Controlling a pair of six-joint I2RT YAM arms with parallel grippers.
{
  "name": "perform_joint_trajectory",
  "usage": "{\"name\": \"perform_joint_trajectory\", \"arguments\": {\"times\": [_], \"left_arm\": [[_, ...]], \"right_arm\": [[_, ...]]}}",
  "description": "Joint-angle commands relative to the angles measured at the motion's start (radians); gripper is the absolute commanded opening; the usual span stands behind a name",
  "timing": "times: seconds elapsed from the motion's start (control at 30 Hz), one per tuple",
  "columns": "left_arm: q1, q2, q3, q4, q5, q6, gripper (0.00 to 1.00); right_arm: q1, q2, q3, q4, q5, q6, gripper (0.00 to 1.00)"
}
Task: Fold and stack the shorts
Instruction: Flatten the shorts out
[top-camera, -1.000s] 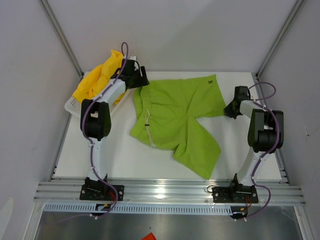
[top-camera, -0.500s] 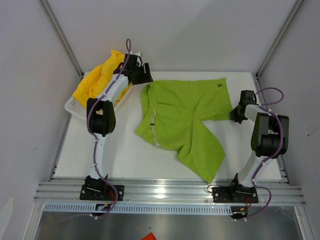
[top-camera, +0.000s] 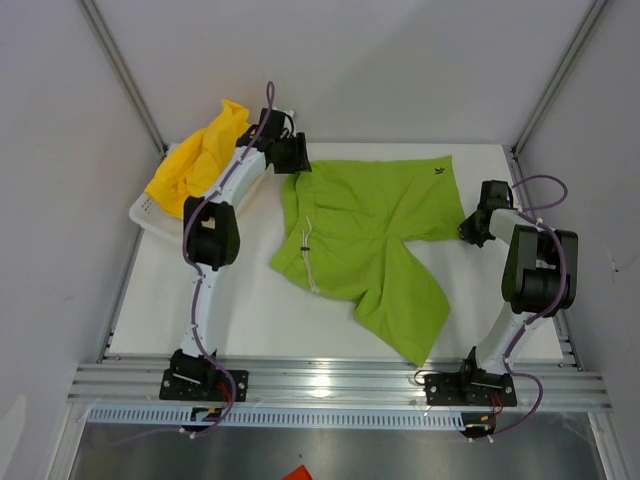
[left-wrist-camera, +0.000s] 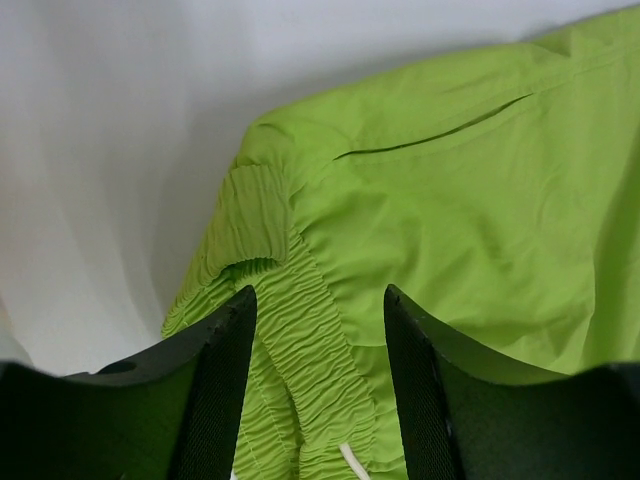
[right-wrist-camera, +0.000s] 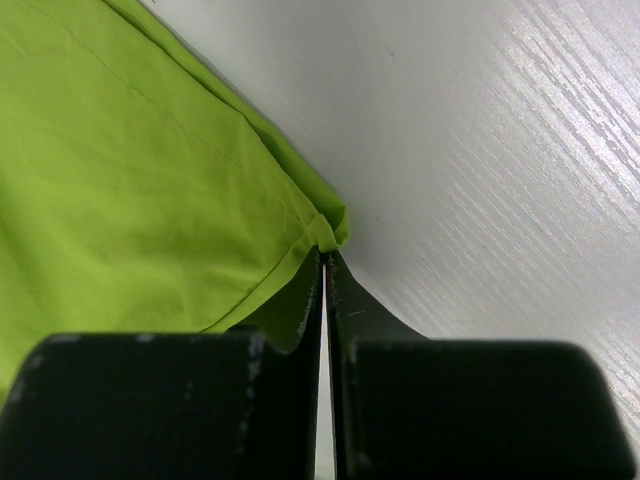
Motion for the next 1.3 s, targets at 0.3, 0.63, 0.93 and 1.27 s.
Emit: {"name": "perform_joint_trajectory", "arguments": {"times": [0.3,0.63,0.93,1.27], "left_arm": [[0.017,0.104,0.143,-0.05,-0.01,-0.017,0.55],[0.04,0.137,0.14,0.025,0.014,-0.057,0.35],[0.06,0.127,0.108,0.102,-0.001,-0.111,0.0],[0.155,0.068,0.029,0.2,0.163,-0.251,0.0]], "right_arm": [[0.004,-0.06,-0.009,0.027,-0.003,0.002,0.0],[0.005,-0.066,-0.015,0.034,-0.01,0.001,0.0],[0.005,-0.077,-0.044,0.039,-0.018,0.013,0.0],[-0.025,-0.124,-0.109,0.024,0.023,0.007,0.0]]}}
